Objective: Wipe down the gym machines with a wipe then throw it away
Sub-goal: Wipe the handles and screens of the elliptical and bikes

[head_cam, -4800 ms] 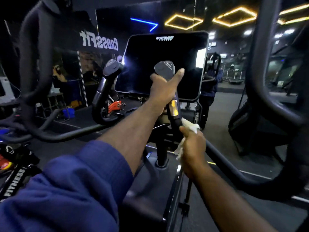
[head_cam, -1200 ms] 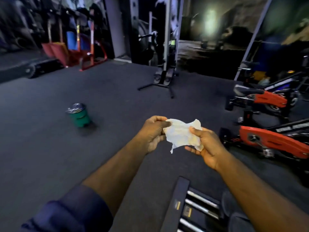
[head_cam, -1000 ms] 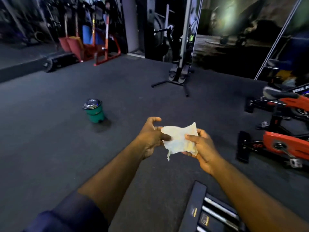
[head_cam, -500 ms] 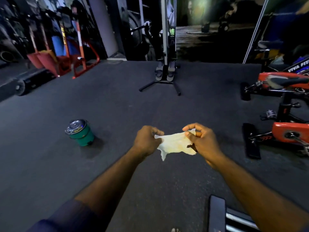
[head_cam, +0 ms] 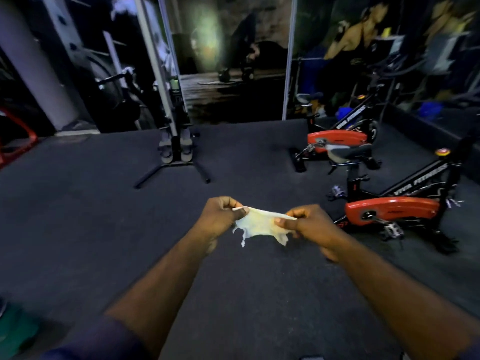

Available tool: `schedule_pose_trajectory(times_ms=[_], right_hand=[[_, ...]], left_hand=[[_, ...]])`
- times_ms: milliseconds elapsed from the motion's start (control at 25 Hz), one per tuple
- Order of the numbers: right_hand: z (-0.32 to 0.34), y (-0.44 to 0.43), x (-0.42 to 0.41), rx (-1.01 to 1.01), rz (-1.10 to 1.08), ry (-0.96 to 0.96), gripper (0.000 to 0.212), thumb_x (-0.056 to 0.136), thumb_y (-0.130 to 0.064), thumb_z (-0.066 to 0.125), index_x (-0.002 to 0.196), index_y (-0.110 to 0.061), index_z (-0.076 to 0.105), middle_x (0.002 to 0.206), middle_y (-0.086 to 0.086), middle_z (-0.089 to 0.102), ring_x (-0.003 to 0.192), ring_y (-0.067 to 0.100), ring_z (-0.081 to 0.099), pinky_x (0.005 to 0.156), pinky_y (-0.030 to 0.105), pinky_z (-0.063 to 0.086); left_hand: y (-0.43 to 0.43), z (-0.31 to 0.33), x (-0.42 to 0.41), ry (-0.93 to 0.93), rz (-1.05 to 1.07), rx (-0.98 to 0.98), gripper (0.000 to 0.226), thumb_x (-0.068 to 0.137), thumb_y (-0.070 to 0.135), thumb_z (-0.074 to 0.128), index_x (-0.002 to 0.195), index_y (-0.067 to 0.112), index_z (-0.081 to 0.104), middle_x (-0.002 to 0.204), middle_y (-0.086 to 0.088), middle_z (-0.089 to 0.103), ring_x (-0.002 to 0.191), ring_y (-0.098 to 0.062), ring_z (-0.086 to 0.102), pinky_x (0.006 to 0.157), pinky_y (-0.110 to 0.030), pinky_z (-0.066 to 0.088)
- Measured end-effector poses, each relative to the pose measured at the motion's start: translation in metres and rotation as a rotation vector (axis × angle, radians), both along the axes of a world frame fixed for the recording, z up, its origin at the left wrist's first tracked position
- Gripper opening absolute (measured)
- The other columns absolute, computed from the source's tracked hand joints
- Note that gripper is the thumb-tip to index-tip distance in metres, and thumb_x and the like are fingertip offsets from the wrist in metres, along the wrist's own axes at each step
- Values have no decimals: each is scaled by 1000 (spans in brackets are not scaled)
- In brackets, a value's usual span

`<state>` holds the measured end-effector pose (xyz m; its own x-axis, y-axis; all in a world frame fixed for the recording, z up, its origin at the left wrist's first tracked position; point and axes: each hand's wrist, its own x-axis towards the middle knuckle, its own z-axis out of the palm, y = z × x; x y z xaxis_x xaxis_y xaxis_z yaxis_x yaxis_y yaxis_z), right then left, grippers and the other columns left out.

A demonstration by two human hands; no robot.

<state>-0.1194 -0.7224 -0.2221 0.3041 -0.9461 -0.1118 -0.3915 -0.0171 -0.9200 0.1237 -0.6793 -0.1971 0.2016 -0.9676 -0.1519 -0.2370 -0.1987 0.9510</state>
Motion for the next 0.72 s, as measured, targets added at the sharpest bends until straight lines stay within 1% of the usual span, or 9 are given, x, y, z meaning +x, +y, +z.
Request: schedule_pose_trajectory(times_ms=[80,160,240,360,400,480,560,640,720], right_hand=[[3,-27,-5,141,-149,-253,20,88,-17,82,93,1,74,88,15,75,74,19,68,66,31,54],[7,-61,-13,94,-360,-322,21,88,-13,81,85,0,65,79,20,67,74,30,60,60,34,49],[19,-89,-24,-46,-594,-244,30,85,-17,85,75,-2,61,69,17,62,66,28,55,57,35,43],[37,-107,-54,-256,-860,103,35,78,-33,90,67,-11,65,62,2,67,58,16,59,57,34,46],[41,-109,-65,-273,-922,115,36,78,-38,89,67,-12,67,62,2,68,58,13,60,57,35,49],[46,-110,-91,-284,-985,-47,49,82,-57,81,76,-9,73,72,11,74,68,23,71,67,48,60],[49,-112,-123,-294,-1094,-283,65,88,-69,67,88,-4,78,85,21,77,89,43,75,81,58,62],[50,-110,-163,-280,-1229,-470,69,99,-62,51,98,1,79,93,24,77,97,43,74,83,48,64],[49,-112,-203,-286,-1279,-504,69,99,-63,50,102,0,80,97,22,78,98,39,76,85,45,63]], left_hand=[[-54,1,-12,87,-45,4,11,92,9,80,88,3,72,80,-14,75,67,-23,64,59,-32,52],[-110,8,-33,151,-140,-6,11,92,8,80,87,3,71,76,-16,73,61,-26,63,58,-35,50],[-160,18,-58,185,-228,-17,11,91,6,80,87,3,71,71,-11,71,54,-21,62,55,-33,51],[-215,32,-115,198,-442,-60,11,86,6,84,86,3,73,72,-11,73,54,-14,62,51,-26,48],[-226,35,-138,214,-512,-69,10,85,6,84,85,4,75,73,-10,74,57,-13,64,51,-24,49],[-243,38,-192,248,-662,-85,8,85,8,85,83,6,77,75,-8,77,62,-13,67,57,-25,52],[-253,39,-247,248,-786,-92,11,89,17,83,85,8,81,80,-11,79,68,-17,68,66,-31,53],[-263,41,-301,255,-913,-58,28,97,35,75,88,9,83,84,-14,80,74,-22,71,73,-37,56],[-273,48,-349,305,-1070,69,49,103,54,58,98,12,82,94,-12,81,88,-24,78,86,-38,59]])
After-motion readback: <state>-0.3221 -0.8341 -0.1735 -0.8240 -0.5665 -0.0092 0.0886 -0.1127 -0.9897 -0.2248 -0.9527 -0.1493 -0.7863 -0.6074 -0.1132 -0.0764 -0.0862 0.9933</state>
